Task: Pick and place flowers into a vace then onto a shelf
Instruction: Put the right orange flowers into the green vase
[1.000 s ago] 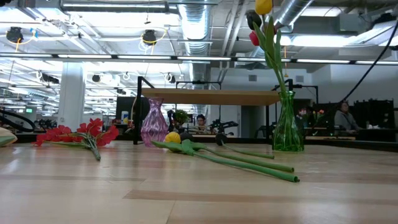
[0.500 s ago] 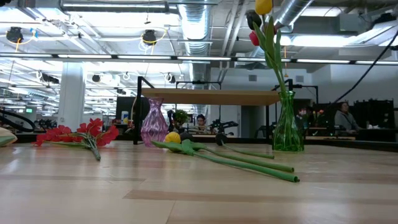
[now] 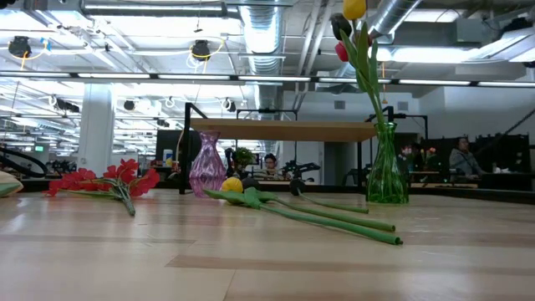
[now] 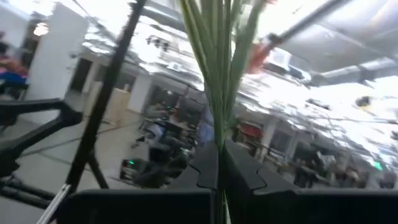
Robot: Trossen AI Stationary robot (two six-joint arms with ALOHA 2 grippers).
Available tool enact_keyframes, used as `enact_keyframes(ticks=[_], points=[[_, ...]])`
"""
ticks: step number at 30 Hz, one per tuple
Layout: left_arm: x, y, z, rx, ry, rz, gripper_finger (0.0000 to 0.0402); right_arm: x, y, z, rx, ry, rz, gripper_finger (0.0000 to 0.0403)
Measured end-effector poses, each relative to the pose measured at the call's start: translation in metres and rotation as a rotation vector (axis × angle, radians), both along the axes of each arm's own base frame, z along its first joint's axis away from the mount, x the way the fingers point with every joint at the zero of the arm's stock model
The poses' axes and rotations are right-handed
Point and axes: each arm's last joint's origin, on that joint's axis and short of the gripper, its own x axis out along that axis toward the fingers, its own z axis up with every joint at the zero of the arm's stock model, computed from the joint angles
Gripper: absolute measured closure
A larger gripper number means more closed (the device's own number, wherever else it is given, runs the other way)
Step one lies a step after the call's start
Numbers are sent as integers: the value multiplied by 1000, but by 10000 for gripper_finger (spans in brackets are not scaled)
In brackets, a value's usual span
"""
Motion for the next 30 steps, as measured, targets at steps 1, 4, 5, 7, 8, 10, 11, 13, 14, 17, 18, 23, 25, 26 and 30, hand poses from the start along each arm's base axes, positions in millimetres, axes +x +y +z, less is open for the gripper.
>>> enact_keyframes(ticks=[1,4,5,7,8,10,11,13,14,17,18,23,25,26,30], points=[[0,0,0,-4,2,0,385,-5,-5,-8,7,-4,-9,403],[3,-1,-2,-3,12,20,385,-16,-15,-38,-20,-22,33,403],[5,-2,-3,-3,16,26,385,-22,-19,-46,-27,-57,58,403],[7,-3,-3,-11,6,41,385,-35,-29,-62,-19,-149,83,403],[9,-3,-3,-16,0,51,385,-42,-34,-68,-2,-210,90,403],[11,-4,-3,-23,-7,66,385,-52,-42,-79,17,-285,73,403],[12,-5,-2,-28,-21,73,385,-53,-44,-87,17,-286,64,403],[14,-5,0,-34,-42,79,385,-50,-45,-102,18,-250,34,403],[14,-6,-1,-29,-37,79,385,-48,-46,-108,26,-239,19,403],[15,-6,-3,-11,-31,90,385,-41,-48,-123,50,-211,-27,403],[15,-5,-2,-13,-36,102,385,-39,-50,-127,70,-203,-49,403],[15,-3,0,-9,-59,180,385,-26,-61,-146,249,-239,-216,403],[15,-2,1,16,-72,205,385,-20,-67,-152,297,-244,-282,403],[15,-2,1,28,-77,214,385,-18,-69,-153,319,-249,-312,403],[15,-1,1,59,-80,255,385,-9,-79,-157,435,-269,-377,403]])
